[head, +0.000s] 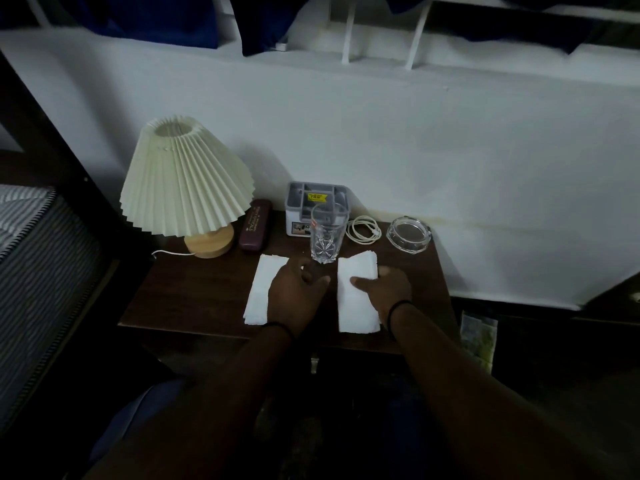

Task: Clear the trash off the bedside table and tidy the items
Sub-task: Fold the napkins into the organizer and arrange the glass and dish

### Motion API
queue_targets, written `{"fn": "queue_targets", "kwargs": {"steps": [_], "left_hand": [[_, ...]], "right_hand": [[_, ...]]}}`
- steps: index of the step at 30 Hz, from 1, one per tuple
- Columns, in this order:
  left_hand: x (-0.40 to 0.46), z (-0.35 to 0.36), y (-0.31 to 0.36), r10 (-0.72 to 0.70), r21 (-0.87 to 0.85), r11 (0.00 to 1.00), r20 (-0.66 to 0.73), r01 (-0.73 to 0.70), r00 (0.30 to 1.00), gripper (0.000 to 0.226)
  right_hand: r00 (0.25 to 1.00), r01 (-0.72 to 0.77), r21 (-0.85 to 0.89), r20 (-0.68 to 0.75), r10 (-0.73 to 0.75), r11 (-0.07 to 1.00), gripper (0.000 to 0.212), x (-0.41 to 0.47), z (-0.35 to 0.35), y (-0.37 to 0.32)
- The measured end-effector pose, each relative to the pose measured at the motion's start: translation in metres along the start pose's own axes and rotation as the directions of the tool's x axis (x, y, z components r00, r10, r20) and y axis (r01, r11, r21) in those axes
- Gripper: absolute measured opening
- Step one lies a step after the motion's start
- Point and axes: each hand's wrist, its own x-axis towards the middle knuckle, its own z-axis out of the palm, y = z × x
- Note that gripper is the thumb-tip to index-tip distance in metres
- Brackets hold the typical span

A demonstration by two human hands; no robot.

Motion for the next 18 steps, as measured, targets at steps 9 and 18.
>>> {"fn": "queue_targets", "kwargs": {"steps": [9, 18], "left_hand": [[-0.008, -0.016, 0.015, -0.159, -0.523, 0.788, 0.339, 0.326, 0.927, 0.009], [-0.001, -0.030, 0.011, 0.050, -0.371, 0.925, 0.324, 0.079, 0.945, 0.021]], "right_hand": [[0.986, 0.004, 0.539, 0.140, -0.094, 0.842, 0.013, -0.038, -0.001, -0.041], [0.873, 0.464, -0.046, 0.194, -0.448, 0.885, 0.029, -0.020, -0.036, -0.076]]}}
